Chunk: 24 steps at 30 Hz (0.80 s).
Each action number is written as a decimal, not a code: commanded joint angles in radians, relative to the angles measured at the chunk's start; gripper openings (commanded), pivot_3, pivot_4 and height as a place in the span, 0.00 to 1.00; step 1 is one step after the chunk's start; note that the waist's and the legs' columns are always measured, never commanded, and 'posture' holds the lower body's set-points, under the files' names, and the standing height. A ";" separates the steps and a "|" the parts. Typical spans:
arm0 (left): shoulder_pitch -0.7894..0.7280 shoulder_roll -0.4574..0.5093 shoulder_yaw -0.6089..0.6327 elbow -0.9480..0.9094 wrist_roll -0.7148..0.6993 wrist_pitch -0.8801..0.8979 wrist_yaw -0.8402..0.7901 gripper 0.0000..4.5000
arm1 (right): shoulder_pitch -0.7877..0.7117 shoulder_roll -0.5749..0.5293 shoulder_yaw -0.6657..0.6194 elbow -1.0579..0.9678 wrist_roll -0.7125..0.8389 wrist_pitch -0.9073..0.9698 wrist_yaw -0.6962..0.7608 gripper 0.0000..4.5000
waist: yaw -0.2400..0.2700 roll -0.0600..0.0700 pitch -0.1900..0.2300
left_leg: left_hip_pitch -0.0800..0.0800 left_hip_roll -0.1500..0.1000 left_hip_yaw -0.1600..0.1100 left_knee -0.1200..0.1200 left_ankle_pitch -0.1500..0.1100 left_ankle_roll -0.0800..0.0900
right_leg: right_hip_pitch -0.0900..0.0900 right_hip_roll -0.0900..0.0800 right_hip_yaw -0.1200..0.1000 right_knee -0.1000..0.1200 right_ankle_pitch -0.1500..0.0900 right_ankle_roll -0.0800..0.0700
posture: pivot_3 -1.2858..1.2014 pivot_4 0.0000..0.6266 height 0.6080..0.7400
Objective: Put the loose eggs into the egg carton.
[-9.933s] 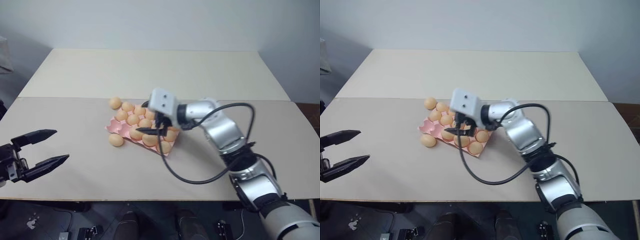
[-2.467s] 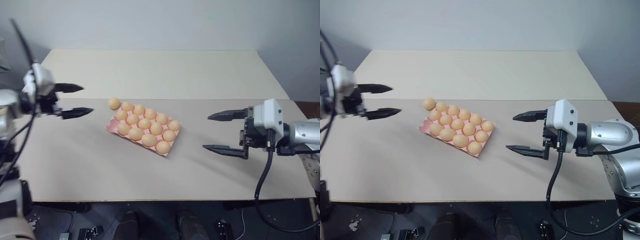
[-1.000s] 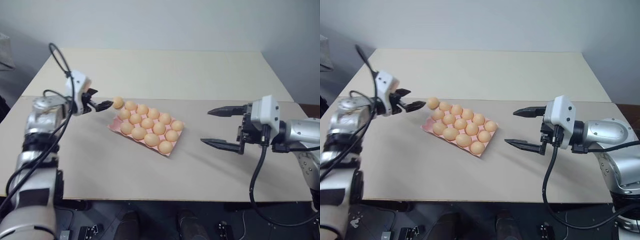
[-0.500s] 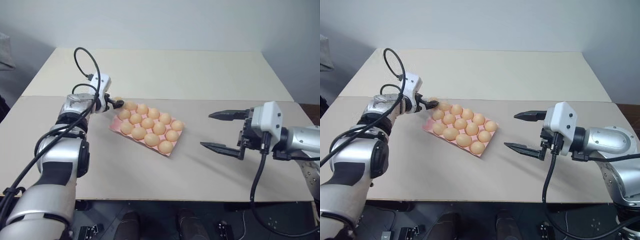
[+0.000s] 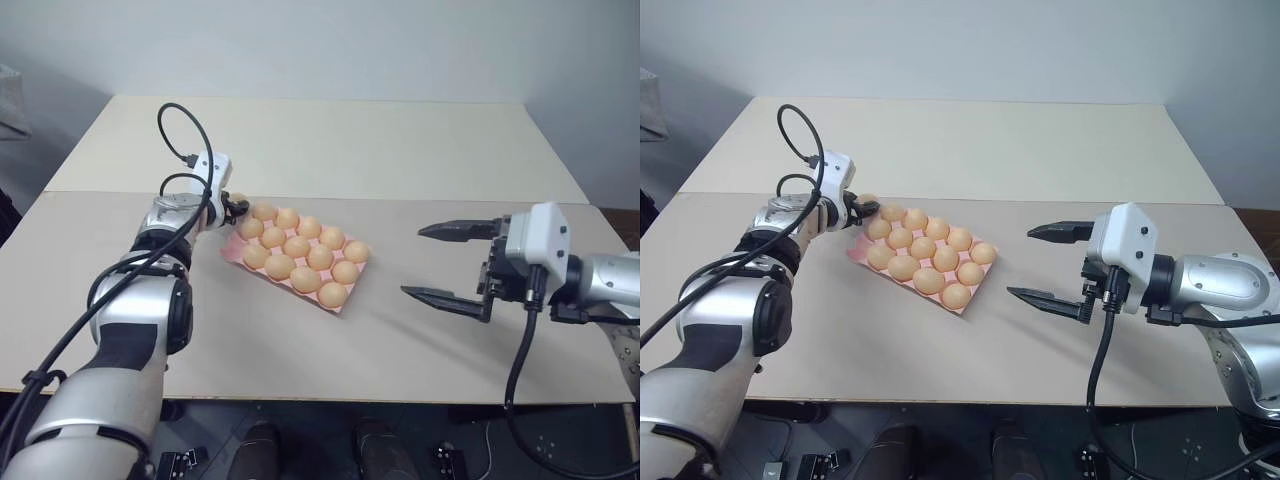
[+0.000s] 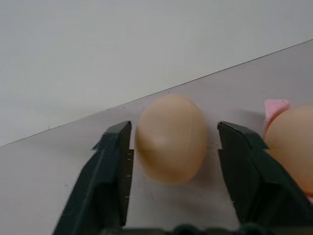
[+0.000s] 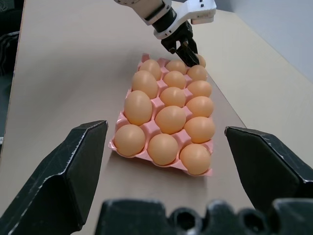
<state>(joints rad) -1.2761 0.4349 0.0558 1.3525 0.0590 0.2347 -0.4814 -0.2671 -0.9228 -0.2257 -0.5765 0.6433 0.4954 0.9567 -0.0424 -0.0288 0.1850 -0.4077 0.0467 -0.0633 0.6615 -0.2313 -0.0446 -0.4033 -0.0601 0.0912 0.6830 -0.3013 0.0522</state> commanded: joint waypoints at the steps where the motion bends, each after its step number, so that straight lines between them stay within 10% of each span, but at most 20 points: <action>1: -0.013 0.008 0.020 -0.007 0.003 -0.015 0.001 0.38 | -0.004 -0.016 -0.049 -0.042 0.028 0.012 -0.015 1.00 | 0.000 0.000 0.000 | 0.000 0.000 0.000 0.000 0.000 0.000 | 0.000 0.000 0.000 0.000 0.000 0.000 | 0.52 0.24 1.00; 11: 0.032 0.064 0.024 -0.015 0.008 -0.013 -0.071 0.38 | -0.013 -0.009 -0.042 -0.041 0.028 0.011 -0.022 1.00 | -0.004 0.000 0.000 | 0.000 0.000 0.000 0.000 0.000 0.000 | 0.000 0.000 0.000 0.000 0.000 0.000 | 0.52 0.24 1.00; 24: 0.113 0.316 -0.021 -0.141 -0.003 -0.098 -0.575 0.38 | -0.002 0.041 -0.009 -0.063 0.020 -0.003 -0.054 1.00 | -0.014 0.000 0.000 | 0.001 0.000 -0.001 0.000 0.000 -0.001 | 0.000 0.000 -0.001 0.001 0.000 0.000 | 0.52 0.24 1.00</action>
<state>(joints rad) -1.1553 0.7082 0.0310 1.2759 0.0769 0.1757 -0.9657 -0.2642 -0.8880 -0.2173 -0.6021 0.6509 0.5091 0.9109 -0.0568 -0.0286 0.1849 -0.4072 0.0469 -0.0644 0.6611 -0.2308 -0.0454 -0.4034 -0.0596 0.0904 0.6841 -0.3014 0.0522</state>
